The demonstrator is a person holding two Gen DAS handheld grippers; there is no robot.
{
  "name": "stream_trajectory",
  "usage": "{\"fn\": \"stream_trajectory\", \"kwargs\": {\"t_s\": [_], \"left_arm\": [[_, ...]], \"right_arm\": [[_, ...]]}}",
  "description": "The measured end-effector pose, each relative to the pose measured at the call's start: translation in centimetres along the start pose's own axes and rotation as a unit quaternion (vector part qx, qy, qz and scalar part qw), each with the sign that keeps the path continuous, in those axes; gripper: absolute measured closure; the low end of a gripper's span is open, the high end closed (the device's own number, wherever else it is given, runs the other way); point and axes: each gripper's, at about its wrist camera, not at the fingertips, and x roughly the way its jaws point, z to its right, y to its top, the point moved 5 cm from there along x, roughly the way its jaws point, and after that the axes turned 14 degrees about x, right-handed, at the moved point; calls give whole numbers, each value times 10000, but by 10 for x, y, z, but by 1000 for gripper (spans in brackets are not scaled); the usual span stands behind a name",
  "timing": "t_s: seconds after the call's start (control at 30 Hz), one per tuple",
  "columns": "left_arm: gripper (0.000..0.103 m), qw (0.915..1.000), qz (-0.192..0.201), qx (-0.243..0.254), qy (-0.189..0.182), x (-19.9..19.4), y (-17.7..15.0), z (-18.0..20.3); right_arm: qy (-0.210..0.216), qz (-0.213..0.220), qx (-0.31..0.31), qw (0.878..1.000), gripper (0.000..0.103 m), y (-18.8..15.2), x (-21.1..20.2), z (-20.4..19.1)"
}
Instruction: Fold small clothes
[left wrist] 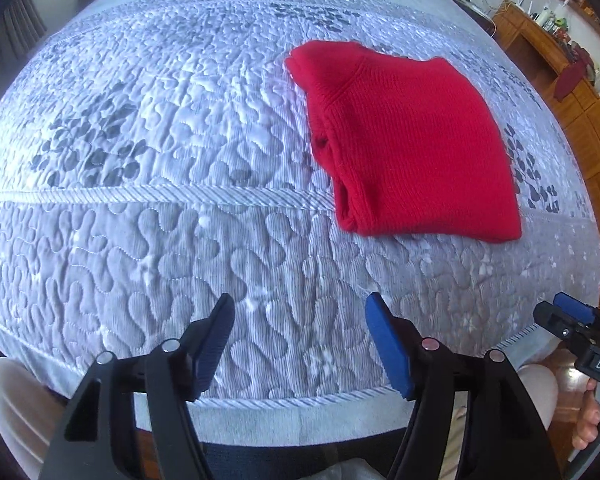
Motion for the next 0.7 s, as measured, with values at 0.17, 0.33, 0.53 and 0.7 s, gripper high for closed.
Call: {"fn": "stream_trajectory", "kwargs": {"t_s": [0.17,0.33,0.53,0.7], "left_arm": [[31,9995,242,71,185,-25,4,7],[25,9978,515,200,353,-50,13,15],[21,9958,732,379,387,-76,18,27],[12,9923,1041,458,484,-98,20,35]], "right_arm": [[54,220,-42,9997,18,-4,-21,-9],[83,436,-63,9990,15,0,-40,-16],[51,695,-59,9976,13,0,-58,-24],[33,825,-33,9966,11,0,-67,-26]]}}
